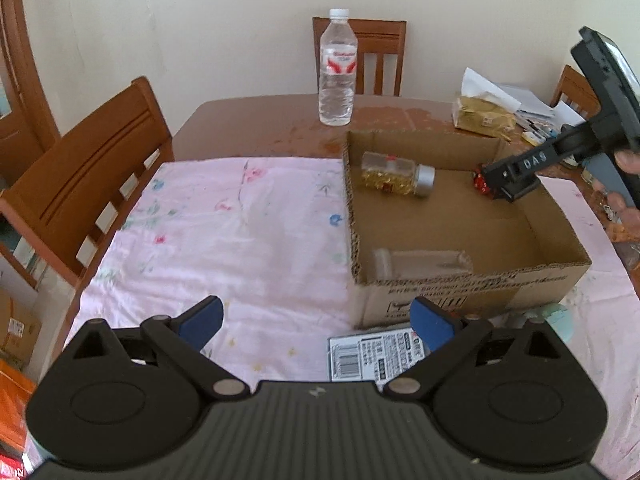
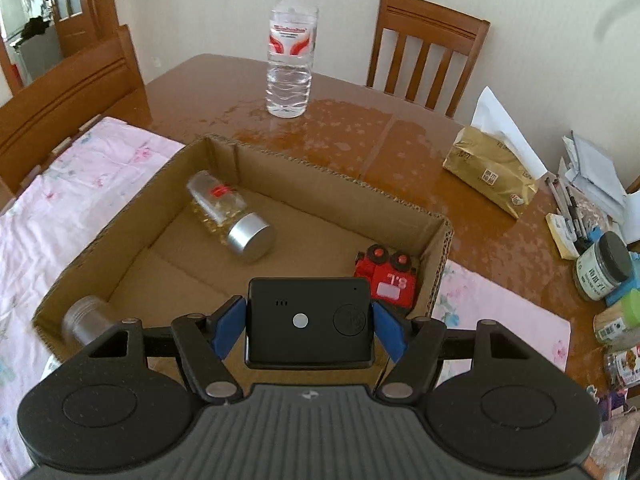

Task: Organize rigid objects
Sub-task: 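Place the cylinder in the box with left tool while right tool drops the black case inside, then move both tools back toward the remaining objects beside the box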

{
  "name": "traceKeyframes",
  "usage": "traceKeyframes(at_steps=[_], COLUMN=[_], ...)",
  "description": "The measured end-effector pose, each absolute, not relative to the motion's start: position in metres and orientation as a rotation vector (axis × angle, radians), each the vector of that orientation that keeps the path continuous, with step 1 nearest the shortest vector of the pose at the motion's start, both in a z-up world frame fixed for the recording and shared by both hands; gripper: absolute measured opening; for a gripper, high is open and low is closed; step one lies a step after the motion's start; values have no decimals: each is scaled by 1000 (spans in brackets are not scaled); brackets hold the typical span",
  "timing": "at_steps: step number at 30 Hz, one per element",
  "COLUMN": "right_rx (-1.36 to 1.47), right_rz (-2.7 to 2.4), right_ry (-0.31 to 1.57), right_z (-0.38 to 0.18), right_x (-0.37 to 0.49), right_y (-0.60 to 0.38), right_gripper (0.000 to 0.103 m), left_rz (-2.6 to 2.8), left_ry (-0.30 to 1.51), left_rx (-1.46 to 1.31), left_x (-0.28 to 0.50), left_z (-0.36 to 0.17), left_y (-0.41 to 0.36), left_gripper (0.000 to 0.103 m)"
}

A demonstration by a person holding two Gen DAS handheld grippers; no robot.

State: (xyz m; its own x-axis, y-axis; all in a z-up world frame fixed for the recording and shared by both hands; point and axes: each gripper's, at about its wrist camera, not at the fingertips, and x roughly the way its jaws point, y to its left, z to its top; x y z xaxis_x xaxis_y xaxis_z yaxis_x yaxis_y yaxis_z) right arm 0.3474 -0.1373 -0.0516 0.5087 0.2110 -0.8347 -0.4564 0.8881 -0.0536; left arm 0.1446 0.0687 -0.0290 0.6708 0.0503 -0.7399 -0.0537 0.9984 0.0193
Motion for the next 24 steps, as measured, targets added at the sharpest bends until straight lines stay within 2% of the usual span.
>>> traceKeyframes(at_steps=[2,4,7,12,17,19,24], right_rx=[-274,-271,-278,-246,-239,-207,-201], right_rz=[391,393,391,400,397,357,409], right_ry=[946,924,892,872,797,826,888], right_z=[-50,-44,-31,-6,-4,-7,-27], right_x=[352,352,349,331,292,275,236], right_y=[-137,-137,-139,-150,-167,-176,-193], right_gripper=[81,95,102,103,103,103,103], left_rz=[68,72,74,57,21,60,21], left_ry=[841,844,842,856,820,889,929], left_rx=[-8,-13,-17,-3,18,22,-3], left_x=[143,143,142,137,127,128,117], left_z=[-31,-30,-25,-14,-31,-37,-47], left_y=[69,69,67,59,53,50,48], left_gripper=[99,99,99,101,102,102,102])
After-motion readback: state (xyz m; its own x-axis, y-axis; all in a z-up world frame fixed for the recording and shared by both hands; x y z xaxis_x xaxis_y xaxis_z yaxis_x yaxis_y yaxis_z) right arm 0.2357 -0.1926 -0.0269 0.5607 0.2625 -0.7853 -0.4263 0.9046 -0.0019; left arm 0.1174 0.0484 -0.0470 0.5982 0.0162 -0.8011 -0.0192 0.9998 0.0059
